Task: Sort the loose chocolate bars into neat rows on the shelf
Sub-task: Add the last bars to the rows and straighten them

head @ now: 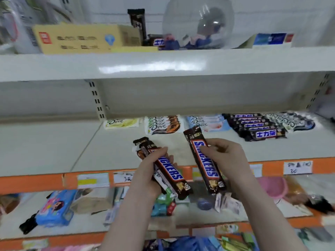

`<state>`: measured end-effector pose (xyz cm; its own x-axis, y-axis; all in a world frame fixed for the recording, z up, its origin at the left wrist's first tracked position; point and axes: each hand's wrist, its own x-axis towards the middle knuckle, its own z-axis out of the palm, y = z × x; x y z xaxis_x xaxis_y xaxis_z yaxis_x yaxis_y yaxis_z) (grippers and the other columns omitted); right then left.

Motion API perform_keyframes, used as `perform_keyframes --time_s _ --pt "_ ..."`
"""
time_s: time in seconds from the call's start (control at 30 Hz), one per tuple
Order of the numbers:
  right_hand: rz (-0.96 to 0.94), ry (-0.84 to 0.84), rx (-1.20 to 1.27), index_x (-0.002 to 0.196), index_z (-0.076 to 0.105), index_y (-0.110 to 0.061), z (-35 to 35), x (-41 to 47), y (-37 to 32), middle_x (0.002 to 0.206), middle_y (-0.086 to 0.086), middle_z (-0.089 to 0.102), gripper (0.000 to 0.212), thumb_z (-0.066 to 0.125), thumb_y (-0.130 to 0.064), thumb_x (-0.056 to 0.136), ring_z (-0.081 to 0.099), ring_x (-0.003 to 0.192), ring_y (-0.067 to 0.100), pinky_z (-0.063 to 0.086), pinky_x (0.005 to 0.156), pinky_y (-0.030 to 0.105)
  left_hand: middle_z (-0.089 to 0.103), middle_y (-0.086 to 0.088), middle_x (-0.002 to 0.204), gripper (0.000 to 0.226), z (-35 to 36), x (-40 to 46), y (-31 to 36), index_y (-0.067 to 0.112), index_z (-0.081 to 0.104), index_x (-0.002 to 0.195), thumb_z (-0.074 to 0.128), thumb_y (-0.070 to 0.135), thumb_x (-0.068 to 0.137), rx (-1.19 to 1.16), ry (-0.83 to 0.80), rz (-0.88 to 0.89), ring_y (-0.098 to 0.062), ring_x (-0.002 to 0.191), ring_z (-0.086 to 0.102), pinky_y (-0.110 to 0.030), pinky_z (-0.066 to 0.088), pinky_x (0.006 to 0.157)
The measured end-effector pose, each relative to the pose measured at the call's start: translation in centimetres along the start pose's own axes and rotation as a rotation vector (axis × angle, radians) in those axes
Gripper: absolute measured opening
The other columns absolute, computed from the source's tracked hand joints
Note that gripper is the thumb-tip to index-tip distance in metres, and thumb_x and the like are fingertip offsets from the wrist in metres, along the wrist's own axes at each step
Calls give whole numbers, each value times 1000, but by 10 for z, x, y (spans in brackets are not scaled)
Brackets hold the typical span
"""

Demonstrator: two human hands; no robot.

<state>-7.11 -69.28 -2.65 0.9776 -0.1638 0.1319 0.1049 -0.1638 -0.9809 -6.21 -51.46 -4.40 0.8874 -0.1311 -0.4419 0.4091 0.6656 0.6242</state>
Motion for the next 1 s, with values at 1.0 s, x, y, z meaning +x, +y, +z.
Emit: perform_keyframes --time_s 1.0 --pt "-999 111 -713 87 73 -8 -202 86 69 91 4 70 19 62 -22 82 57 92 13 43 87 26 69 -4 58 34 177 74 -107 9 66 79 75 14 47 480 -93 -57 -13 46 64 -21 50 44"
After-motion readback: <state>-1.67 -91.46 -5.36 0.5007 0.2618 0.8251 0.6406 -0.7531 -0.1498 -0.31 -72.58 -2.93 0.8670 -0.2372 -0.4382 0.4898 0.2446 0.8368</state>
